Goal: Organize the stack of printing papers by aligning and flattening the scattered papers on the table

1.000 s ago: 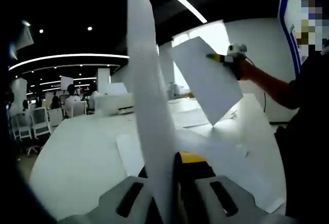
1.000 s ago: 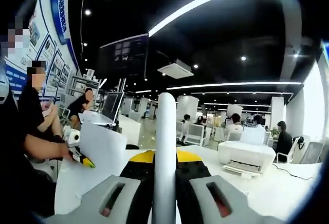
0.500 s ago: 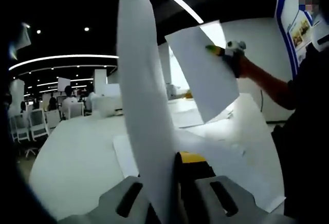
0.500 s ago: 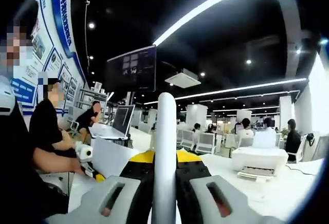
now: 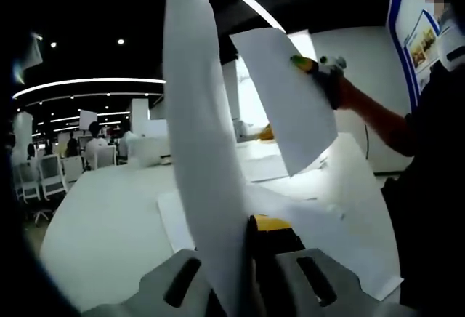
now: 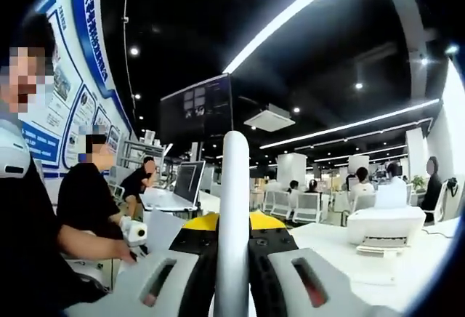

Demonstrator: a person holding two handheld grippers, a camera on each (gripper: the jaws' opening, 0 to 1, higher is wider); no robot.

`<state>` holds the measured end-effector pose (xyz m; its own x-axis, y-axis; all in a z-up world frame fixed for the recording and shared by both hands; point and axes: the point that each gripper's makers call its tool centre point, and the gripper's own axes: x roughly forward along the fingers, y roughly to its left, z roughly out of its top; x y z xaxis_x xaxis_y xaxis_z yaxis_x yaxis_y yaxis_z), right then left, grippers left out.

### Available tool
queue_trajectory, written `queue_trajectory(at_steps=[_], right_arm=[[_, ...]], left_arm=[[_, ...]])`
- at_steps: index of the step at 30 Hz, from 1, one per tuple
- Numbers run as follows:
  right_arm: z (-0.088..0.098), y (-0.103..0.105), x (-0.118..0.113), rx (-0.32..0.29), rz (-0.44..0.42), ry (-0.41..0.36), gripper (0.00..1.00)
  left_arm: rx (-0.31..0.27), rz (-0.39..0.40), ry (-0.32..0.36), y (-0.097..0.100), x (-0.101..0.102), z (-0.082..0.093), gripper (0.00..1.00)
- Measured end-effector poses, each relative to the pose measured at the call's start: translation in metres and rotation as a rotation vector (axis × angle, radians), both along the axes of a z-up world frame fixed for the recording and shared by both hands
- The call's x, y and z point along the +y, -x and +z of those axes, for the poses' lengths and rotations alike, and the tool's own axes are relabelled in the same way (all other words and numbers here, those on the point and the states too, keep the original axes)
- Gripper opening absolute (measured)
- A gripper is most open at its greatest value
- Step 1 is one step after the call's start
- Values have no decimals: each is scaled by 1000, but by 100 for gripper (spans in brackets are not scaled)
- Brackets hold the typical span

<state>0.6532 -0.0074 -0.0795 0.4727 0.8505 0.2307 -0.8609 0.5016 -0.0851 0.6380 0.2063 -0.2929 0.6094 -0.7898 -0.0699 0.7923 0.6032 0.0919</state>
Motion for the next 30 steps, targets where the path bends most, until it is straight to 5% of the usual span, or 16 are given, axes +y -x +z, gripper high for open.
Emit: queue_trajectory(at_steps=[30], right_arm=[[-14, 0, 35, 42, 88, 2, 8]], left_arm=[[-3, -9, -6, 0, 2, 2, 6]])
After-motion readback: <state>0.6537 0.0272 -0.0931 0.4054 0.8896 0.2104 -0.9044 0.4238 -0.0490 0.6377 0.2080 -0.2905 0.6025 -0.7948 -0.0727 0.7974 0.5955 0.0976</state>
